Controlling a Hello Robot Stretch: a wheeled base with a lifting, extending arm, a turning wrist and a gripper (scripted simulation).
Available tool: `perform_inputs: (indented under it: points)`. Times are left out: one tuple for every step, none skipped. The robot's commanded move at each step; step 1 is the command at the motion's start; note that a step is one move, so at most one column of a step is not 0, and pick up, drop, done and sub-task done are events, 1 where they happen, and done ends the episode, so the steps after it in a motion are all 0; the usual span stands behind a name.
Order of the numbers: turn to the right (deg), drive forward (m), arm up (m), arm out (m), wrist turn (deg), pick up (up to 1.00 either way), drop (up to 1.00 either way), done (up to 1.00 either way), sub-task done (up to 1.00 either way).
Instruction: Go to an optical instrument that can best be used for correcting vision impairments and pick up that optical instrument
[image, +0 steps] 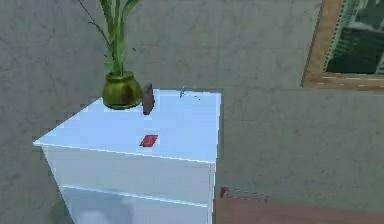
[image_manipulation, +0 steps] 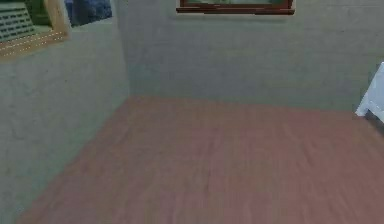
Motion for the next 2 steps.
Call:
perform_inputs:
  points:
    - [30.0, 0.0, 0.0, 0.0, 0.0, 0.0, 0.0, 0.0, 0.0]
    - [0.0, 0.5, 0.0, 0.0, 0.0, 0.0, 0.0, 0.0, 0.0]
